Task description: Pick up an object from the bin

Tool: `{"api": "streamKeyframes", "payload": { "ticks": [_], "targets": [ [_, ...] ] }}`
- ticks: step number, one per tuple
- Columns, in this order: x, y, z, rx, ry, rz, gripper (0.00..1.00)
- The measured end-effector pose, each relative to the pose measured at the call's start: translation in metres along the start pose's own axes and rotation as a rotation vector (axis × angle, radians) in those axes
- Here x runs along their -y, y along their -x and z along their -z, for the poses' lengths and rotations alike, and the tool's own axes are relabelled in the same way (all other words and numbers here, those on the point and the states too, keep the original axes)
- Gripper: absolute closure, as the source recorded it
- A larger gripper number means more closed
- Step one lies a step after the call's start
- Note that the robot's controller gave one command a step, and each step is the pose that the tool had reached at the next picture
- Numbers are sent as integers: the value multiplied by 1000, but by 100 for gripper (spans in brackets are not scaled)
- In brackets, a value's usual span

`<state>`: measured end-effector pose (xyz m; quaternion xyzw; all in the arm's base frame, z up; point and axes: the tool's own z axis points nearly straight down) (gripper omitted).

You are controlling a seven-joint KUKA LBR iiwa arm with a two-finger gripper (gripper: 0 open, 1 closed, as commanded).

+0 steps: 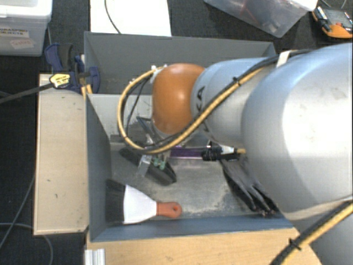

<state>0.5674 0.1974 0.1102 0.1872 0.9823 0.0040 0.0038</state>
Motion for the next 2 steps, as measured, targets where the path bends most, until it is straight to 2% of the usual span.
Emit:
{"api": "streamKeyframes", "payload": {
  "ticks": [2],
  "targets": [
    [1,0,19,-2,-1,-1,100]
  ]
}}
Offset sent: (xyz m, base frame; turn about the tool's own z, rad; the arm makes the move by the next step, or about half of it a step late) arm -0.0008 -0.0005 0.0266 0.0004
